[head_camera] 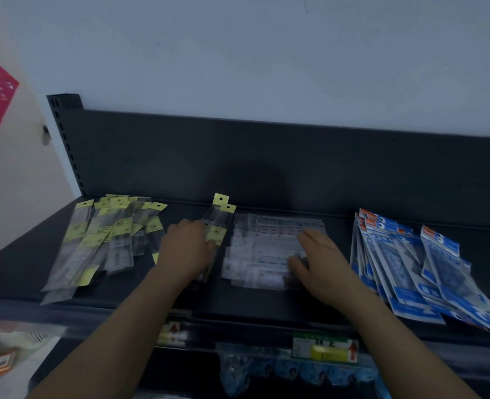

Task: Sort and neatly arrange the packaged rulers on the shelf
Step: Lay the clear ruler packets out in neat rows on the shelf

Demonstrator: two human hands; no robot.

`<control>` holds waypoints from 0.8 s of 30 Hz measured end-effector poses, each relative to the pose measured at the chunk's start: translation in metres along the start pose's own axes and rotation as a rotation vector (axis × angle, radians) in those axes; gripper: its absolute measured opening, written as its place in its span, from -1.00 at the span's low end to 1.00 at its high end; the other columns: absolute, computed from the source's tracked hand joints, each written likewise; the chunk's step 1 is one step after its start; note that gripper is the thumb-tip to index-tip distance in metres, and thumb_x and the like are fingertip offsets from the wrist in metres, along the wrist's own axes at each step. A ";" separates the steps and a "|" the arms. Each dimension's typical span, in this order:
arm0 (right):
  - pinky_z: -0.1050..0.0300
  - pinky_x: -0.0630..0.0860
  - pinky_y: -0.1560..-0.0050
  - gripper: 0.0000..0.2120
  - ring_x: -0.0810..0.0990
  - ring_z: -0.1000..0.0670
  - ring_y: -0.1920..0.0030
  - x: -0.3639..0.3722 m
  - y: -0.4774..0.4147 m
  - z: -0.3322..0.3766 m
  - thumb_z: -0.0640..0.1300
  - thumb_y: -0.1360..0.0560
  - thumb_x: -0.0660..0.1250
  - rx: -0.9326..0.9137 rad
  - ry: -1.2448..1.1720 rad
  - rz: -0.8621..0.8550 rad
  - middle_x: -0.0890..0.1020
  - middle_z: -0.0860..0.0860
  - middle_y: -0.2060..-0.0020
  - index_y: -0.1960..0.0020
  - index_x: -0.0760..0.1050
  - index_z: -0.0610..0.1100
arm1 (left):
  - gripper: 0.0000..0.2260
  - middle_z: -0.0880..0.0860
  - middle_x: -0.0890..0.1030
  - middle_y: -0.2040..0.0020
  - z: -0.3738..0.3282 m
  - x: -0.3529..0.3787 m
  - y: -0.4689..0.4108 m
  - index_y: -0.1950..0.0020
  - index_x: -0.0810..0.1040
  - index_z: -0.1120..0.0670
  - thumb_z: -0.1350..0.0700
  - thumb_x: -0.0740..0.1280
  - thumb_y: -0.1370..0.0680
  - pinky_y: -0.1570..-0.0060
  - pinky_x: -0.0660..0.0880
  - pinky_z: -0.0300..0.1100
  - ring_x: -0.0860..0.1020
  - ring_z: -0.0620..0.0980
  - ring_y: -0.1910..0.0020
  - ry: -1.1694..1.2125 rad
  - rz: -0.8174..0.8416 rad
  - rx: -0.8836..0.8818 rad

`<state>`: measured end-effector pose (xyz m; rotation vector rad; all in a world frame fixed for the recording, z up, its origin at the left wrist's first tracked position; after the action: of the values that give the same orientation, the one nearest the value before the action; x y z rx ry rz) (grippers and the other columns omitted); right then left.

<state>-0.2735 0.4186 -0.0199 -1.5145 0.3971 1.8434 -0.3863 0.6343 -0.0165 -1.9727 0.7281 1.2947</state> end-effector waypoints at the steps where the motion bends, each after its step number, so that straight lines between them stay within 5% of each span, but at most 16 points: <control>1: 0.16 -0.04 -0.48 -0.44 0.07 -0.04 -0.52 0.002 -0.005 0.008 0.04 -0.61 0.12 -0.012 -0.017 0.012 0.13 -0.08 -0.53 -0.53 0.10 -0.17 | -0.67 0.18 0.53 -0.12 0.006 -0.003 -0.007 -0.11 0.49 0.17 -0.05 0.33 -0.50 -0.03 0.45 -0.02 0.48 0.19 -0.10 -0.008 0.050 -0.034; 6: 0.10 0.01 -0.51 -0.45 0.09 -0.04 -0.51 0.012 -0.026 0.040 0.03 -0.62 0.12 -0.035 -0.096 0.038 0.13 -0.08 -0.52 -0.52 0.12 -0.16 | -0.54 0.10 0.50 0.02 0.007 -0.012 -0.030 0.01 0.43 0.16 -0.10 0.53 -0.35 0.10 0.45 -0.11 0.51 0.09 0.02 0.090 0.317 -0.139; 15: 0.19 0.02 -0.45 -0.50 0.12 -0.01 -0.49 0.022 -0.040 0.067 0.00 -0.62 0.12 -0.015 -0.140 0.043 0.19 -0.04 -0.50 -0.50 0.18 -0.14 | -0.65 0.06 0.53 0.22 0.021 -0.005 -0.054 0.21 0.46 0.14 -0.02 0.56 -0.33 0.33 0.42 -0.20 0.52 0.01 0.24 0.197 0.474 -0.144; 20: 0.25 0.11 -0.39 -0.57 0.25 -0.02 -0.44 0.030 -0.052 0.078 -0.07 -0.60 0.17 -0.013 -0.158 0.043 0.31 -0.05 -0.45 -0.44 0.31 -0.17 | -0.76 0.06 0.49 0.34 0.046 -0.020 -0.060 0.26 0.51 0.17 0.04 0.48 -0.41 0.42 0.32 -0.23 0.47 -0.01 0.37 0.262 0.381 -0.121; 24: 0.19 0.35 -0.19 -0.69 0.46 -0.04 -0.25 0.038 -0.068 0.097 -0.07 -0.59 0.20 -0.016 -0.229 0.040 0.51 -0.04 -0.25 -0.27 0.48 -0.18 | -0.75 0.10 0.50 0.31 0.080 -0.044 -0.063 0.22 0.49 0.18 0.03 0.40 -0.52 0.31 0.38 -0.16 0.48 0.02 0.35 0.514 0.315 -0.115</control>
<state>-0.2996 0.5405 -0.0164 -1.2951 0.3065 2.0290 -0.3995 0.7398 0.0156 -2.3882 1.2759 1.0143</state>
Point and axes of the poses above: each hand's wrist, its own y-axis away from the middle knuckle, its own x-axis out of the palm, z = x × y, the point moved 2 cm from there along -y, towards the middle knuckle
